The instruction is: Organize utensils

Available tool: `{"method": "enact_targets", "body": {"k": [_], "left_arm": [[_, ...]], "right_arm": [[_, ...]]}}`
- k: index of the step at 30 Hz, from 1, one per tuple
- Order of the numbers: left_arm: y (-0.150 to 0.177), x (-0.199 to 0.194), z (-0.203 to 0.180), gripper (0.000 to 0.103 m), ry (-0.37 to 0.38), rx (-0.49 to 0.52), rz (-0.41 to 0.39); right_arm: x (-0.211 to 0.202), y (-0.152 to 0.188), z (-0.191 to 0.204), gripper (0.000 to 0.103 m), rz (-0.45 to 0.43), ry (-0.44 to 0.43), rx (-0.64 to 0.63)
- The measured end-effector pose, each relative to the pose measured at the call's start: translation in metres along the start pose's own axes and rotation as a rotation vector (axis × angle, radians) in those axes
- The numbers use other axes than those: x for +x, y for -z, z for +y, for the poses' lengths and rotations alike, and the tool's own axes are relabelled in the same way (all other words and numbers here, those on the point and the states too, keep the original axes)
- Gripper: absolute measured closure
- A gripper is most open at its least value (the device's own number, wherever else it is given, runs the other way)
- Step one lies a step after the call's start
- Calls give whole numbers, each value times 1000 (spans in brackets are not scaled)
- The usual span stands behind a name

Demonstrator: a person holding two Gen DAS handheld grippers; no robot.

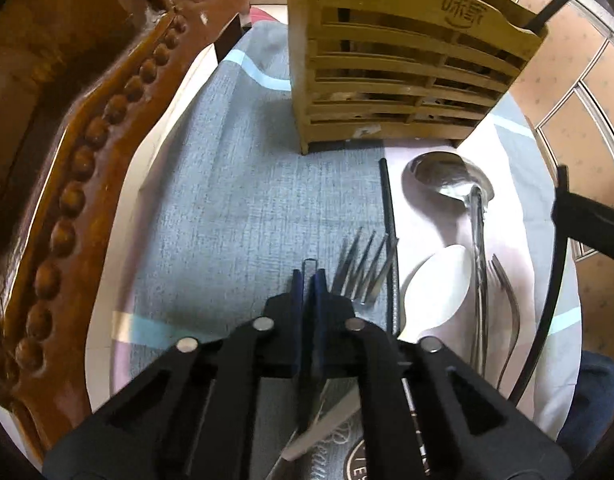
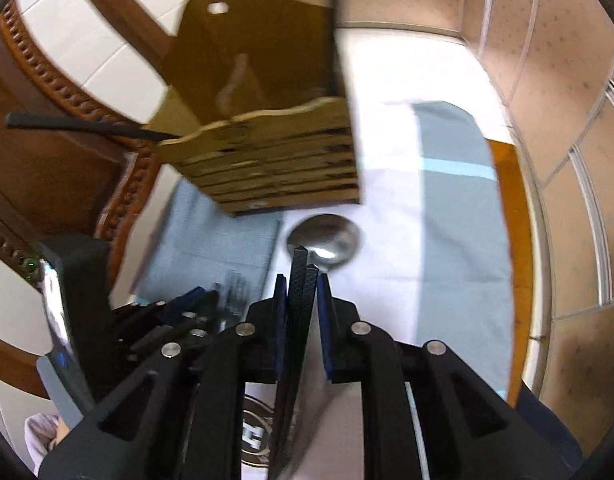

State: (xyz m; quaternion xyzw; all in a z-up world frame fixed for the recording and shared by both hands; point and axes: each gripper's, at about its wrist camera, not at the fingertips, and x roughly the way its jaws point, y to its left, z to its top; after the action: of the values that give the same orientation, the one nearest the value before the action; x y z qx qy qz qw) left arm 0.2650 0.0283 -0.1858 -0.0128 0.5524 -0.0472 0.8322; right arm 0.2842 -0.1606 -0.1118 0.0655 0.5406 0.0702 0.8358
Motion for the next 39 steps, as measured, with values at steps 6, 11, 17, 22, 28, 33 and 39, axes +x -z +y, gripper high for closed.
{"method": "enact_targets", "body": {"k": [6, 11, 17, 22, 28, 33, 39], "left_arm": [[10, -4, 2, 98, 6, -1, 6], [9, -7, 9, 97, -28, 3, 4], [-3, 2, -1, 94, -49, 21, 9], [-16, 7, -3, 84, -47, 35, 18], [-38, 19, -13, 82, -53, 64, 21], [-48, 20, -12, 96, -28, 40, 22], [-59, -20, 0, 96, -14, 11, -59]], "right_arm": [[3, 7, -49, 89, -10, 90, 26], [7, 8, -73, 89, 10, 110, 100], [27, 13, -79, 89, 61, 23, 182], [44, 5, -56, 73, 77, 9, 155], [64, 1, -39, 67, 119, 58, 126], [66, 1, -37, 91, 99, 38, 117], [25, -1, -19, 91, -14, 24, 62]]}}
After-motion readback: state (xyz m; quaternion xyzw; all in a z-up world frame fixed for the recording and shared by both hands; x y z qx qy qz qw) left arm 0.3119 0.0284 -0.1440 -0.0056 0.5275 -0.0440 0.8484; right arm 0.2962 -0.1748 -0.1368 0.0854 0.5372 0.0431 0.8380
